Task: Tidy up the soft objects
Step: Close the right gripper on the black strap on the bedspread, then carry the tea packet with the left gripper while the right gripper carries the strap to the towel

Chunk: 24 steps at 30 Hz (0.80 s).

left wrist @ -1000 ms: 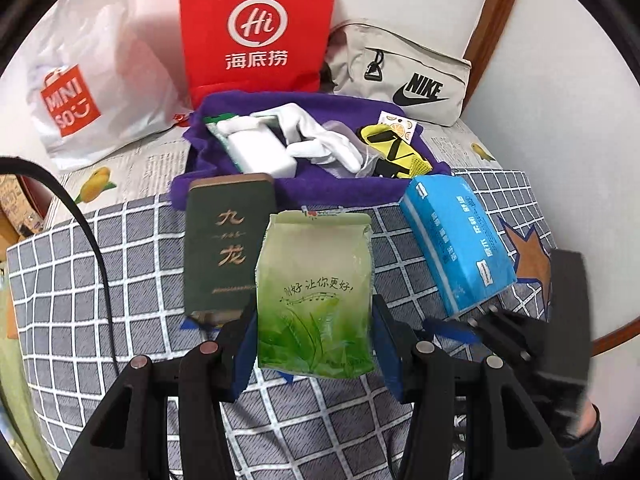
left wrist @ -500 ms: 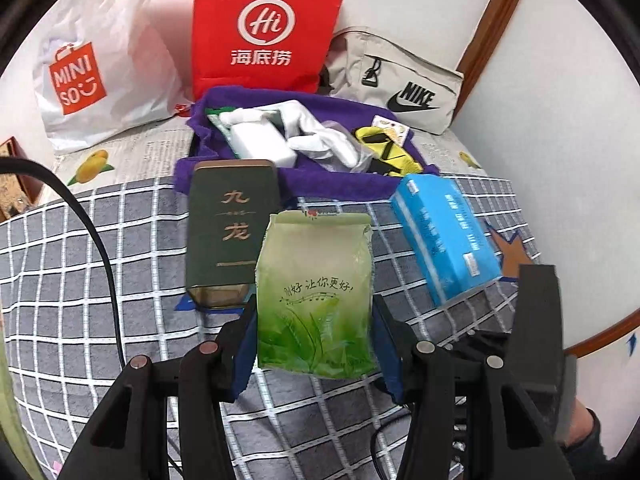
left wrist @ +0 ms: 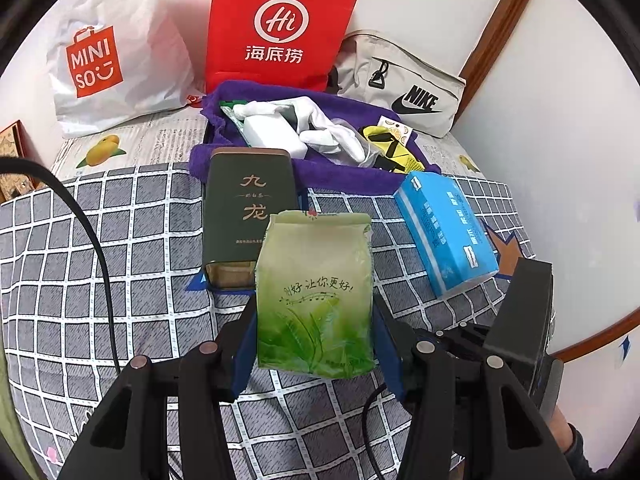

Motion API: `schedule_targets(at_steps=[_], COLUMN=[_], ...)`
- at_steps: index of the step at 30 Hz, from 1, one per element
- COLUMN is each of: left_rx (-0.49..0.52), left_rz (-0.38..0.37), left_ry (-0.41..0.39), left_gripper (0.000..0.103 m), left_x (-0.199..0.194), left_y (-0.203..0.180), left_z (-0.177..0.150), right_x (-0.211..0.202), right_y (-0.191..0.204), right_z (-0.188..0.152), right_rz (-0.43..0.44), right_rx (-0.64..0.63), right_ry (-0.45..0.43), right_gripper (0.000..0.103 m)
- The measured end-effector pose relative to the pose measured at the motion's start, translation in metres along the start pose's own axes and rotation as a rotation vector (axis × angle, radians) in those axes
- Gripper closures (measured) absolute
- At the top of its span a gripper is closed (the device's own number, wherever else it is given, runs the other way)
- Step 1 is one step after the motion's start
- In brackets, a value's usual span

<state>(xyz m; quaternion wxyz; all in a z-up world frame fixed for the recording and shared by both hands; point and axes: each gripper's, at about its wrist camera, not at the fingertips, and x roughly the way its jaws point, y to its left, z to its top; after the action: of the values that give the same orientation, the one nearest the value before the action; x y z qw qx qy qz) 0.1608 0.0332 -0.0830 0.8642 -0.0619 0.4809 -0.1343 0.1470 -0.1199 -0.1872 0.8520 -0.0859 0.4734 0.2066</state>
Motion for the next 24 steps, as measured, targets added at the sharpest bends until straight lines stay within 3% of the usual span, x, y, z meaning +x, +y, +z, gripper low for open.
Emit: schedule_targets(at_steps=[4,8,16,24], left_rx=[-0.012,-0.014,-0.017,-0.013], left_rz=[-0.015,-0.024,0.008,0.021], left_ry=[0.002,0.007,-0.023,-0.051], left_gripper=[0.053,0.053,0.053,0.053], left_x=[0.000,0.000,-0.015,-0.026], left_y=[0.001,0.000,0.000,-0.009], left_z=[-0.001,-0.002,0.001,0.015], right_x=[0.003,0.007,-0.006,-0.040], right_y=[0.001,0.015,0.000,-0.010], right_z=[0.004,0.006,0.003,0.003], right_rz=[-0.007,-0.070,0.039,0.044], right_rx=[0.040,-0.017,0.039,0.038], right_ry=[-0.012,-0.060,-0.038,-0.099], right_gripper=[0.080,0.081,0.082,0.082])
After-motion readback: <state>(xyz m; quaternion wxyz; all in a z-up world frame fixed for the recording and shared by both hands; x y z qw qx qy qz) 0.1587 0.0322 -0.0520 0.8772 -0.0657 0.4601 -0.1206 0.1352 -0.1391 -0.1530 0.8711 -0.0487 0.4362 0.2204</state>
